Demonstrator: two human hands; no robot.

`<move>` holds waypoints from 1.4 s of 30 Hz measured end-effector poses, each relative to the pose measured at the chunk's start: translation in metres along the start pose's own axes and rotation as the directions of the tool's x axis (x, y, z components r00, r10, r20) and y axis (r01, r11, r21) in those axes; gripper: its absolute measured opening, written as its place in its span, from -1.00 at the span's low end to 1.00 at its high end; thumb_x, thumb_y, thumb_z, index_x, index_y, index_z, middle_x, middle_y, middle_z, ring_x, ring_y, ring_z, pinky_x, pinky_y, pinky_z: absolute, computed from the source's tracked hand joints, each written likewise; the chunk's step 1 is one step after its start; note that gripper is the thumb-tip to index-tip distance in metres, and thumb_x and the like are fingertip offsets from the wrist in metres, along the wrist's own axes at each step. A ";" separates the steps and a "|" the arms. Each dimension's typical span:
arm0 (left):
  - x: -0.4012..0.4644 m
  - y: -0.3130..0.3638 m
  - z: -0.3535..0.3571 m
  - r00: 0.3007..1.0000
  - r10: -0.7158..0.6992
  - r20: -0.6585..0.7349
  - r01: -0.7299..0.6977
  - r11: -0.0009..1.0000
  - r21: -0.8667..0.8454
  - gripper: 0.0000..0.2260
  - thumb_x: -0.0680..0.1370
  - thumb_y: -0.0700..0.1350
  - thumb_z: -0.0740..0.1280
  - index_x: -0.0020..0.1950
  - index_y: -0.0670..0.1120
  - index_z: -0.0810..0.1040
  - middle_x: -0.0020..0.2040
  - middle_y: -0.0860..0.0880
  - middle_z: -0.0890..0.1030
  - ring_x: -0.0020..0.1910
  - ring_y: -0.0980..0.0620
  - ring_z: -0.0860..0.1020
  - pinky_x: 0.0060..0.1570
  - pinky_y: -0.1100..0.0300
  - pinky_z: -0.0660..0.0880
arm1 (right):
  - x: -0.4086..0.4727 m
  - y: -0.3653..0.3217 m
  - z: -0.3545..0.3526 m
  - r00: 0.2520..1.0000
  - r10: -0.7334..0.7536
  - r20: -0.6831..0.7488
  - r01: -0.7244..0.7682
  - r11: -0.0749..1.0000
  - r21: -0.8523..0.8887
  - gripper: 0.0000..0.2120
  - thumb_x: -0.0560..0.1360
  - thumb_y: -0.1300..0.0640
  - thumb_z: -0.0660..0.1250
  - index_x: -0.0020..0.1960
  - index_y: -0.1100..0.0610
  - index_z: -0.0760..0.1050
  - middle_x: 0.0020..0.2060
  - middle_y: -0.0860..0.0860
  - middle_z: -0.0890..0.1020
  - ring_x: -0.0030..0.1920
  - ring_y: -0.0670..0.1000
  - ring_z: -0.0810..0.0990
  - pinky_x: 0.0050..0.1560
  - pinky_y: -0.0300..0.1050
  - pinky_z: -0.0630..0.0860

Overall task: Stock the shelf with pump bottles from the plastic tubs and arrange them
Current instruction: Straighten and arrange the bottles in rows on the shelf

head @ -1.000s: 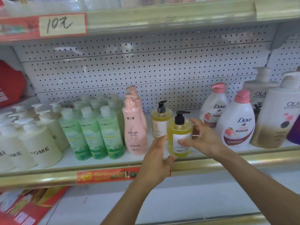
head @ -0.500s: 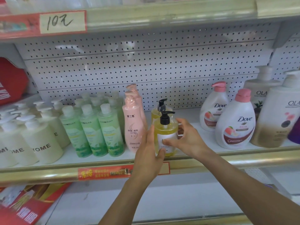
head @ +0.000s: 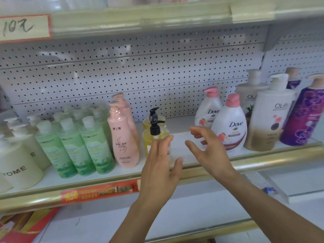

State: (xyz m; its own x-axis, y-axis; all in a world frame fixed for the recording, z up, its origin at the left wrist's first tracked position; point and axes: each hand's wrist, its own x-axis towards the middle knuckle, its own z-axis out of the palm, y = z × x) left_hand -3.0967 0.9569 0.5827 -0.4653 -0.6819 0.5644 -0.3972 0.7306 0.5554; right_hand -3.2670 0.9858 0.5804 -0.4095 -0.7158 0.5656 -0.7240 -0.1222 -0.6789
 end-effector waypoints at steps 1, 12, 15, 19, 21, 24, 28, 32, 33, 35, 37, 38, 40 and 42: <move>0.002 0.005 0.005 1.000 0.004 0.020 -0.004 1.000 -0.023 -0.54 0.56 -0.02 0.33 0.43 0.11 0.26 0.22 0.21 0.31 0.10 0.25 0.41 0.03 0.17 0.49 | 0.000 0.002 -0.010 0.998 -0.007 -0.061 0.007 1.000 0.006 -0.62 0.46 0.09 0.44 0.25 0.01 0.48 0.09 -0.10 0.57 0.09 -0.10 0.54 0.08 0.04 0.52; 0.082 0.047 0.041 0.960 -0.034 0.278 0.077 0.986 -0.146 -0.64 0.55 -0.02 0.37 0.34 0.11 0.41 0.26 0.13 0.46 0.17 0.17 0.47 0.22 0.12 0.46 | 0.038 0.048 -0.087 0.967 0.216 -0.133 -0.226 0.972 -0.061 -0.21 0.31 -0.04 0.54 0.40 0.11 0.25 0.23 0.04 0.41 0.29 0.08 0.36 0.26 0.05 0.39; 0.118 0.052 0.044 0.954 -0.103 0.281 0.163 0.966 -0.199 -0.59 0.55 -0.03 0.39 0.37 0.03 0.41 0.27 0.07 0.51 0.15 0.10 0.52 0.21 0.09 0.47 | 0.050 0.054 -0.087 0.971 0.226 -0.078 -0.233 0.968 -0.093 -0.18 0.25 -0.12 0.53 0.38 0.11 0.27 0.21 0.05 0.45 0.24 0.10 0.43 0.24 0.17 0.44; 0.165 0.053 0.048 0.943 -0.155 0.294 0.215 0.960 -0.182 -0.48 0.55 -0.09 0.38 0.47 -0.06 0.30 0.36 -0.01 0.45 0.21 0.02 0.48 0.21 0.10 0.43 | 0.064 0.060 -0.083 0.959 0.280 -0.045 -0.284 0.953 -0.105 -0.09 0.14 -0.30 0.45 0.38 0.02 0.25 0.18 0.04 0.50 0.18 0.12 0.50 0.18 0.18 0.49; 0.187 0.049 0.053 0.945 -0.164 0.282 0.201 0.974 -0.108 -0.42 0.53 -0.03 0.39 0.50 -0.04 0.25 0.43 -0.04 0.40 0.33 -0.04 0.43 0.30 0.03 0.40 | 0.066 0.060 -0.083 0.960 0.280 -0.026 -0.281 0.952 -0.120 -0.10 0.12 -0.34 0.41 0.36 -0.02 0.26 0.17 0.03 0.47 0.17 0.12 0.49 0.17 0.18 0.49; 0.214 0.047 0.061 0.929 -0.182 0.321 0.200 0.979 -0.025 -0.29 0.49 0.10 0.42 0.53 -0.01 0.18 0.48 -0.04 0.33 0.41 -0.06 0.36 0.37 -0.02 0.35 | 0.073 0.063 -0.085 0.958 0.285 0.035 -0.277 0.949 -0.151 -0.16 0.13 -0.33 0.45 0.30 -0.04 0.30 0.14 0.02 0.48 0.13 0.11 0.51 0.15 0.16 0.50; 0.241 0.047 0.074 0.908 -0.191 0.373 0.215 0.976 -0.022 -0.20 0.45 0.02 0.49 0.56 -0.03 0.13 0.48 -0.03 0.33 0.38 -0.04 0.39 0.21 0.15 0.34 | 0.091 0.063 -0.103 0.909 0.362 0.208 -0.353 0.932 -0.077 -0.33 0.14 -0.17 0.60 0.17 -0.08 0.43 0.00 -0.06 0.65 -0.04 -0.04 0.66 -0.05 -0.07 0.62; 0.252 0.038 0.091 0.830 -0.258 0.494 0.337 0.938 -0.077 -0.17 0.30 0.03 0.59 0.48 -0.06 0.29 0.35 -0.02 0.48 0.26 -0.03 0.49 0.24 0.09 0.41 | 0.099 0.051 -0.117 0.871 0.378 0.315 -0.385 0.922 -0.043 -0.56 0.27 0.12 0.62 0.05 -0.05 0.50 -0.14 -0.09 0.68 -0.29 -0.21 0.65 -0.39 -0.42 0.49; 0.253 0.035 0.097 0.806 -0.254 0.535 0.333 0.941 -0.055 -0.22 0.25 0.05 0.60 0.41 -0.05 0.40 0.29 -0.01 0.54 0.20 -0.02 0.54 0.26 0.06 0.45 | 0.099 0.050 -0.117 0.872 0.373 0.318 -0.381 0.924 -0.039 -0.57 0.27 0.13 0.62 0.01 -0.08 0.48 -0.16 -0.11 0.67 -0.31 -0.24 0.64 -0.41 -0.43 0.48; 0.253 0.034 0.107 0.776 -0.224 0.590 0.287 0.958 -0.015 -0.38 0.26 0.01 0.62 0.26 -0.05 0.50 0.19 -0.01 0.61 0.13 -0.02 0.58 0.26 0.05 0.48 | 0.098 0.050 -0.117 0.873 0.370 0.318 -0.375 0.926 -0.047 -0.53 0.27 0.11 0.62 0.02 -0.12 0.44 -0.15 -0.14 0.66 -0.27 -0.26 0.63 -0.37 -0.42 0.47; 0.256 0.029 0.115 0.778 -0.185 0.600 0.238 0.971 -0.009 -0.46 0.27 -0.01 0.62 0.18 -0.01 0.50 0.14 -0.01 0.62 0.12 -0.02 0.59 0.25 0.05 0.49 | 0.096 0.052 -0.115 0.877 0.366 0.312 -0.363 0.929 -0.071 -0.41 0.23 0.05 0.63 0.13 -0.15 0.41 -0.09 -0.16 0.65 -0.15 -0.23 0.63 -0.24 -0.34 0.51; 0.256 0.029 0.116 0.780 -0.165 0.604 0.214 0.977 -0.010 -0.47 0.24 0.02 0.62 0.14 0.00 0.52 0.11 0.00 0.63 0.10 -0.01 0.60 0.23 0.04 0.51 | 0.096 0.053 -0.114 0.879 0.365 0.306 -0.358 0.930 -0.079 -0.35 0.21 0.01 0.64 0.19 -0.15 0.39 -0.06 -0.16 0.64 -0.10 -0.20 0.63 -0.16 -0.28 0.54; 0.260 0.026 0.116 0.780 -0.130 0.612 0.175 0.984 -0.014 -0.44 0.15 0.13 0.60 0.09 0.01 0.58 0.05 0.02 0.66 0.04 0.03 0.62 0.19 0.04 0.54 | 0.096 0.055 -0.113 0.886 0.361 0.291 -0.351 0.932 -0.088 -0.31 0.18 -0.02 0.63 0.22 -0.14 0.39 -0.04 -0.16 0.65 -0.07 -0.18 0.63 -0.09 -0.22 0.57; 0.264 0.021 0.114 0.773 -0.106 0.626 0.154 0.988 -0.023 -0.49 0.18 0.11 0.61 0.06 0.03 0.61 0.03 0.03 0.67 0.02 0.05 0.64 0.17 0.06 0.55 | 0.095 0.056 -0.113 0.893 0.357 0.275 -0.348 0.934 -0.083 -0.36 0.19 -0.01 0.63 0.18 -0.16 0.42 -0.08 -0.17 0.66 -0.13 -0.22 0.64 -0.16 -0.28 0.56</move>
State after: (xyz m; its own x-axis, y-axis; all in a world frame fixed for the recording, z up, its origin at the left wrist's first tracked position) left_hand -3.3178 0.7964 0.6736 -0.8124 -0.5831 -0.0050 -0.4460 0.6158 0.6495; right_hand -3.4084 0.9886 0.6489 -0.4713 -0.8717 0.1340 -0.5797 0.1916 -0.7920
